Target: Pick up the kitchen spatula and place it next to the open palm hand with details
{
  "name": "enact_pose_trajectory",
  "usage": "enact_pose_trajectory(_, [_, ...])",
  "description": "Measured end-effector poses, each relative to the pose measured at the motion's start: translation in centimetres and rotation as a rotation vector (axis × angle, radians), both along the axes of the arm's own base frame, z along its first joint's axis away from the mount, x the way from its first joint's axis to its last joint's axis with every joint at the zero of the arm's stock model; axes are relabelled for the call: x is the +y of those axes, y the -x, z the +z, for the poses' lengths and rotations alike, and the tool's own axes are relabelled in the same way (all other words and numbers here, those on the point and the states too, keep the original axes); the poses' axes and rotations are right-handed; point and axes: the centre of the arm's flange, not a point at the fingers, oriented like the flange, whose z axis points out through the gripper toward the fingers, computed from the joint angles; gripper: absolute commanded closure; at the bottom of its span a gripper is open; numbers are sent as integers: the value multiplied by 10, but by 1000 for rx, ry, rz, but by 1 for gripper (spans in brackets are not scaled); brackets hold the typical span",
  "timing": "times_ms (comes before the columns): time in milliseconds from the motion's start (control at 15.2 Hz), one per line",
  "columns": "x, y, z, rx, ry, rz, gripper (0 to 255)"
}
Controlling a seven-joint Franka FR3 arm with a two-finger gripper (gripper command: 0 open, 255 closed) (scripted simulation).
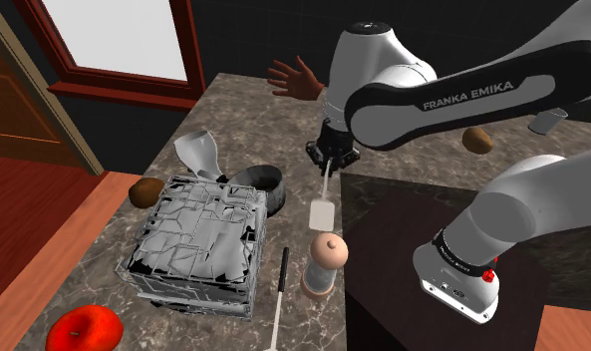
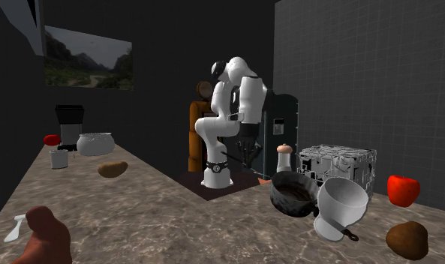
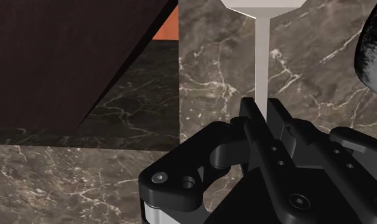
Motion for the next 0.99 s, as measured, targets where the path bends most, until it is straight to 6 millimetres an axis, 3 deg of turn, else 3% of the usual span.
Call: enact_pose_trajectory(990, [0, 0, 80, 0, 0, 0, 255])
